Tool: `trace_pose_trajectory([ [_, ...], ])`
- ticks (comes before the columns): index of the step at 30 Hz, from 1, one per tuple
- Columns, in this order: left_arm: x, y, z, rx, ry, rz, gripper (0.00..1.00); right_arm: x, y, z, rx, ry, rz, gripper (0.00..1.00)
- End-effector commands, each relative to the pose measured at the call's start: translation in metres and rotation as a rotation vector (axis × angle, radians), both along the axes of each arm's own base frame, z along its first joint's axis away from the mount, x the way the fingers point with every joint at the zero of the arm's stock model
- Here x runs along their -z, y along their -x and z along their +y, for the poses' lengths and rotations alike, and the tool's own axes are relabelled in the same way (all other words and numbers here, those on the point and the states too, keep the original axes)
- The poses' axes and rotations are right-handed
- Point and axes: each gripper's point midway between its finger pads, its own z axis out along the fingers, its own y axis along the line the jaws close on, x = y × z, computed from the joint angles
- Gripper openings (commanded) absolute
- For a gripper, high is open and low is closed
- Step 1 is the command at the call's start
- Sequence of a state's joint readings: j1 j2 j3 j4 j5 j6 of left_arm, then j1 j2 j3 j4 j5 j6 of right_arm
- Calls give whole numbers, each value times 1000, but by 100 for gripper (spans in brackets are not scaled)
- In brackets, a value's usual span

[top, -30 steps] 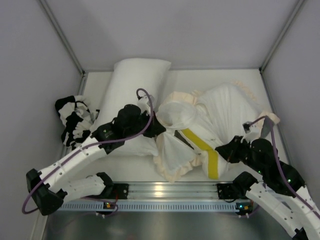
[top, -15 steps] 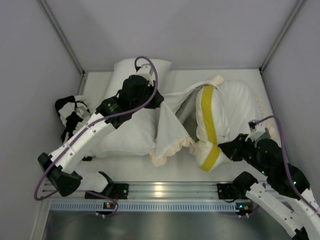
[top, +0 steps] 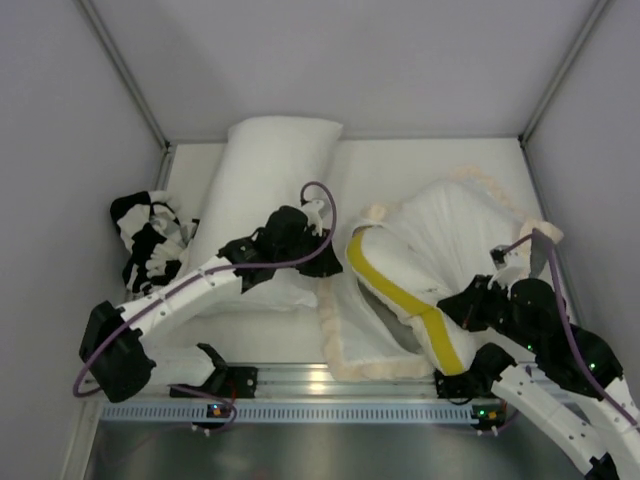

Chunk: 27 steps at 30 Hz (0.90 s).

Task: Remove the pillowcase from the pillow

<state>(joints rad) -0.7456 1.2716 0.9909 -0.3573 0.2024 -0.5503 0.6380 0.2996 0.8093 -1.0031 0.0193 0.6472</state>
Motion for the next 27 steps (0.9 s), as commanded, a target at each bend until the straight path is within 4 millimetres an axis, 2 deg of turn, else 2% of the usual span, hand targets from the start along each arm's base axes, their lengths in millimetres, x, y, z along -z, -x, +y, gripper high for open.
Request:
trace_pose_trajectory([
  [1, -44, 39, -24, 143, 163, -151, 39, -2, -5, 3, -1, 8, 3, 0],
  [2, -57, 59, -24, 173, 192, -188, 45, -4, -9, 6, 0, -1, -4, 0],
  [3, -59, 65, -19, 167, 200, -204, 50, -5, -9, 14, -33, -14, 12, 0],
  [4, -52, 71, -12, 152, 195, -203, 54, -7, -15, 21, -40, -35, 2, 0],
  [5, -71, 82, -3, 146, 257, -233, 62, -8, -18, 27, -54, -48, 0, 0],
  [6, -73, 87, 3, 138, 277, -235, 67, -5, -19, 36, -84, -60, 21, 0],
  [7, -68, 90, 11, 116, 291, -224, 70, -5, -24, 45, -98, -87, 18, 0],
  [8, -81, 98, 21, 109, 341, -250, 73, -5, -25, 52, -124, -109, 26, 0],
  [11, -82, 111, 35, 109, 363, -238, 73, 1, -35, 70, -150, -149, 44, 0],
  [13, -78, 114, 39, 109, 349, -217, 73, 7, -42, 77, -143, -154, 62, 0],
  [15, -68, 117, 39, 116, 324, -185, 73, 4, -52, 88, -140, -161, 48, 0],
  [17, -58, 117, 34, 123, 304, -142, 74, -5, -60, 104, -159, -188, 21, 0],
  [18, -54, 116, 32, 121, 296, -126, 75, 4, -67, 112, -160, -166, 53, 0],
  [20, -41, 114, 25, 121, 263, -76, 76, 2, -76, 125, -160, -141, 41, 0],
  [21, -39, 113, 22, 120, 254, -64, 77, 11, -83, 132, -153, -108, 60, 0],
  [22, -36, 113, 20, 120, 248, -55, 78, 4, -87, 139, -162, -106, 41, 0],
  [23, -31, 114, 15, 126, 236, -39, 79, 2, -87, 146, -188, -103, 29, 7],
  [24, -29, 115, 13, 122, 232, -34, 82, 5, -89, 153, -205, -89, 38, 46],
  [25, -30, 119, 8, 139, 243, -30, 85, -1, -92, 155, -210, -75, 25, 64],
  [27, -25, 123, 1, 155, 239, -18, 86, -7, -97, 153, -196, -33, 1, 87],
])
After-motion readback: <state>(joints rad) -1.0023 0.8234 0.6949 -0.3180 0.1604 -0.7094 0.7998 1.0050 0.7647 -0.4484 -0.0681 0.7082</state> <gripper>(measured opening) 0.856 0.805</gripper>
